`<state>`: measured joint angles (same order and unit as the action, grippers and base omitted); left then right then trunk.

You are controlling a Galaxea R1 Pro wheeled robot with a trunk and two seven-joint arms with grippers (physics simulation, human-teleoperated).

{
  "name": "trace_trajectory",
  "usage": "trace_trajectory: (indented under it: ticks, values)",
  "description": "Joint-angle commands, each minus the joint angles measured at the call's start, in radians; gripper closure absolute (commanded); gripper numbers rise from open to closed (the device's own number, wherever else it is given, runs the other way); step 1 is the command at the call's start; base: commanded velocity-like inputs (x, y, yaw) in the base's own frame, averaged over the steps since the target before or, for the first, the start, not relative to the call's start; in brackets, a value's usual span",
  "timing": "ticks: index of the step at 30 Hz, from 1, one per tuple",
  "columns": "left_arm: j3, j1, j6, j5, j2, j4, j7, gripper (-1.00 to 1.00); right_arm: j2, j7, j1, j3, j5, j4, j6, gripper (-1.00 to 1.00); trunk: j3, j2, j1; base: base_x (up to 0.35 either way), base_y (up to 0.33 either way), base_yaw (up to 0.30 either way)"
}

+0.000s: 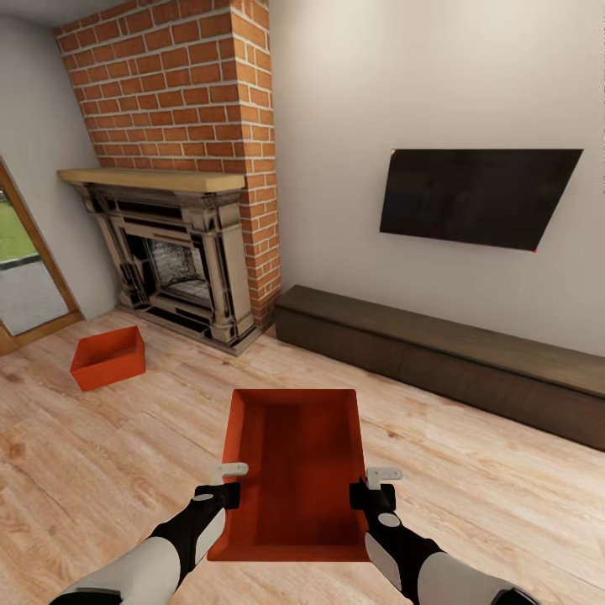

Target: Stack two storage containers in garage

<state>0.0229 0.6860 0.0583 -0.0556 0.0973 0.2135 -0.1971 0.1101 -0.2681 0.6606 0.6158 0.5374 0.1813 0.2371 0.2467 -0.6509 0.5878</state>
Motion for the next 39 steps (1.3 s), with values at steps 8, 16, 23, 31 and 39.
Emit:
trace_trajectory:
  ticks: [8,16,23,31,39]
  values:
    - [-0.029,0.0,0.006,-0.015,-0.016,0.0,-0.008,1.0,-0.017,-0.002,0.001,-0.048,-0.007,0.003,0.045,1.0,-0.011,-0.001,0.0,0.0,0.0,0.0]
    - [-0.029,0.0,0.006,-0.015,-0.016,0.0,-0.008,1.0,-0.017,-0.002,0.001,-0.048,-0.007,0.003,0.045,1.0,-0.024,-0.001,0.0,0.0,0.0,0.0]
    - [-0.029,0.0,0.007,-0.015,-0.016,0.0,-0.009,1.0,-0.017,-0.002,0.001,-0.048,-0.007,0.003,0.045,1.0,-0.036,-0.001,0.0,0.0,0.0,0.0]
    - [-0.029,0.0,0.006,-0.015,-0.016,0.0,-0.009,1.0,-0.017,-0.002,0.001,-0.048,-0.007,0.003,0.045,1.0,-0.049,-0.001,0.0,0.0,0.0,0.0]
    - [-0.029,0.0,0.006,-0.015,-0.016,0.0,-0.009,1.0,-0.017,-0.002,0.002,-0.048,-0.007,0.003,0.045,1.0,-0.062,-0.001,0.0,0.0,0.0,0.0]
